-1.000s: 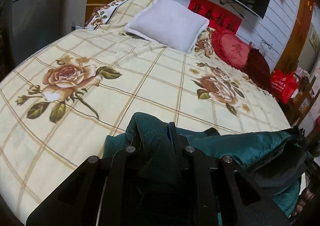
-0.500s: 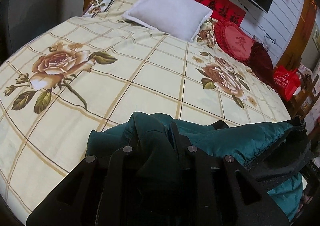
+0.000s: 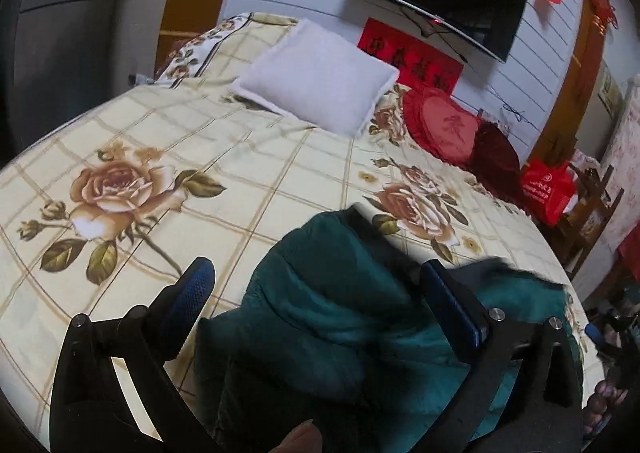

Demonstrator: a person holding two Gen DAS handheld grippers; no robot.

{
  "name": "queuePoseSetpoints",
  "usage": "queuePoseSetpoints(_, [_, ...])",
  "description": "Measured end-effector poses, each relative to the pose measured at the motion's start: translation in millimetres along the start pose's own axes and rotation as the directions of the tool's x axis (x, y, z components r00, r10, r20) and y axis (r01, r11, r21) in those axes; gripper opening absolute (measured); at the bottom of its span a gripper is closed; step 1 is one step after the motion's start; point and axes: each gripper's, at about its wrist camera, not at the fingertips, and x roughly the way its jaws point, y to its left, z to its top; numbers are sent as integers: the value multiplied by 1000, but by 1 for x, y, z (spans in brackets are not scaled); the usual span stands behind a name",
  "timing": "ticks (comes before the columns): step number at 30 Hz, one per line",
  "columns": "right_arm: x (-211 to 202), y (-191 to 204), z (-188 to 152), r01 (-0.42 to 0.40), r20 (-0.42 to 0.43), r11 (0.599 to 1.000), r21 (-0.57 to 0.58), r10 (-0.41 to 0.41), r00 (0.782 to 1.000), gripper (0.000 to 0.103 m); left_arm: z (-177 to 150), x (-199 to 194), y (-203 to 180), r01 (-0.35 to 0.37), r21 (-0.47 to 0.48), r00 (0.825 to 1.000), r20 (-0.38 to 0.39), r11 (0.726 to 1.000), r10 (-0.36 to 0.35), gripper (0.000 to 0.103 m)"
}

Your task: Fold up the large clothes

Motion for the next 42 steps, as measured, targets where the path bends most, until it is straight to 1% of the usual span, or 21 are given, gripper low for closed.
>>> queuePoseSetpoints(2, [3,16,-2,71,-14,991,-116,-73,997,94,-2,6,-13,33,55,999,-31,998,-31,103])
queuePoseSetpoints(4, [8,35,-8,125,-25,964,-234,-135,991,94,-6,11,-27,39,122,998,-57,992,-32,103])
queuePoseSetpoints(5, [13,44,-12,148,-29,947,-286,-162,986,94,-10,14,-37,27,180,997,-70,983,-14,103])
queuePoseSetpoints(6, [17,47,-14,160,-36,936,-314,-180,983,94,-16,20,-46,-8,244,997,-78,970,28,103])
queuePoseSetpoints(8, [34,52,-18,189,-77,911,-366,-232,970,94,-25,34,-52,-69,303,989,-106,951,106,103])
queuePoseSetpoints(9, [44,50,-21,193,-107,905,-379,-250,962,94,-29,39,-52,-82,311,984,-123,947,126,103])
queuePoseSetpoints(11, [70,41,-26,204,-195,899,-389,-296,935,94,-36,56,-46,-95,301,970,-187,949,156,103])
queuePoseSetpoints(13, [86,32,-31,208,-234,892,-402,-319,918,97,-40,63,-40,-104,269,963,-214,957,165,103])
queuePoseSetpoints(15, [97,28,-33,204,-252,886,-416,-328,911,103,-45,63,-39,-133,255,957,-218,958,191,103])
queuePoseSetpoints(17, [109,23,-33,195,-279,888,-417,-329,902,103,-50,63,-40,-169,253,951,-211,953,225,103])
queuePoseSetpoints(20, [121,21,-30,179,-299,891,-416,-320,899,103,-55,62,-43,-217,257,943,-195,942,270,103])
queuePoseSetpoints(23, [128,24,-30,182,-306,881,-437,-336,891,103,-56,67,-41,-221,254,941,-198,942,274,103])
queuePoseSetpoints(26, [124,26,-29,187,-297,880,-437,-338,893,103,-53,64,-40,-203,252,944,-206,946,258,103])
queuePoseSetpoints(27, [119,27,-27,185,-288,882,-432,-330,899,102,-50,63,-40,-189,251,946,-213,949,245,103])
queuePoseSetpoints(30, [79,27,-3,160,-205,912,-377,-250,946,101,-35,45,-32,-145,213,952,-237,966,195,103])
queuePoseSetpoints(31, [57,23,9,163,-152,920,-357,-229,962,101,-28,34,-29,-142,201,956,-226,969,187,103])
queuePoseSetpoints(33, [25,12,22,147,-103,931,-333,-191,976,101,-16,8,-22,-127,192,972,-174,973,161,103])
queuePoseSetpoints(35, [3,-10,25,129,-118,942,-309,-172,978,101,-13,-13,-14,-108,213,980,-142,971,140,103])
queuePoseSetpoints(37, [-12,-37,19,134,-141,953,-272,-178,974,101,-18,-25,1,-92,242,980,-151,966,131,103])
queuePoseSetpoints(39, [-14,-54,12,117,-193,961,-252,-169,967,101,-29,-26,19,-56,231,972,-208,971,106,103])
queuePoseSetpoints(42, [-14,-69,-1,40,-259,974,-224,-99,961,101,-47,-22,40,26,187,955,-293,982,31,103])
